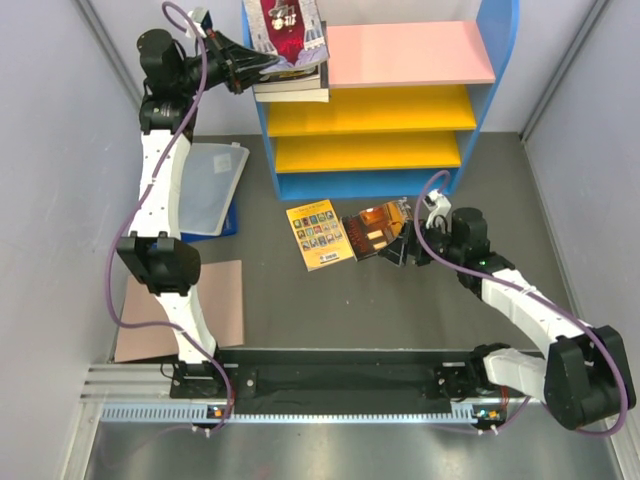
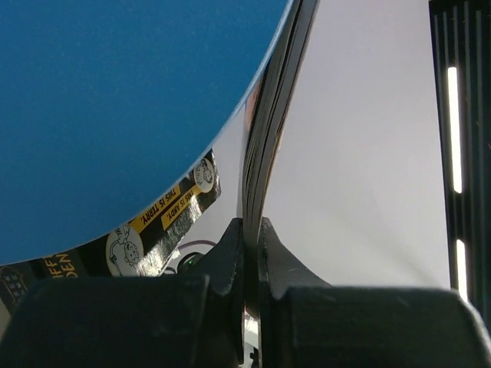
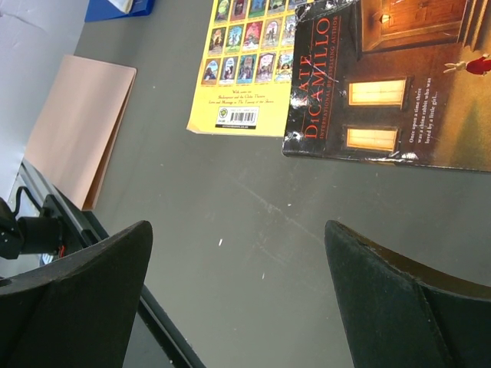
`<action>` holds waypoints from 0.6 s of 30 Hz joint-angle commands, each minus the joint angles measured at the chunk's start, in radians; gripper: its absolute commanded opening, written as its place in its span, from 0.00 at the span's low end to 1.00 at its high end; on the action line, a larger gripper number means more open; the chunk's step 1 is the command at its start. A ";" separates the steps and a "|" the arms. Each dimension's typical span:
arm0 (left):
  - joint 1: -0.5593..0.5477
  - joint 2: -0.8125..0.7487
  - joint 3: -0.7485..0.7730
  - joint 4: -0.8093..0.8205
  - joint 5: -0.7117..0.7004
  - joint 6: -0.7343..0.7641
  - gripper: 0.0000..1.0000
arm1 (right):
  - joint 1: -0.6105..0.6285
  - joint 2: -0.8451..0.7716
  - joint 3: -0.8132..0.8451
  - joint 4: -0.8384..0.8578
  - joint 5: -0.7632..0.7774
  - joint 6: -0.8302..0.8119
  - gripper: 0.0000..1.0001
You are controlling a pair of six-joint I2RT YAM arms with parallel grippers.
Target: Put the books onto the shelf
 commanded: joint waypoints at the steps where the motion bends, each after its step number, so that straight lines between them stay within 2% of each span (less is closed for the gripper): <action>1: 0.010 -0.083 -0.013 -0.008 0.001 0.048 0.05 | 0.023 0.009 -0.004 0.063 0.002 -0.002 0.93; 18: 0.010 -0.042 0.033 -0.056 0.087 0.105 0.04 | 0.055 0.037 0.001 0.083 0.013 0.012 0.93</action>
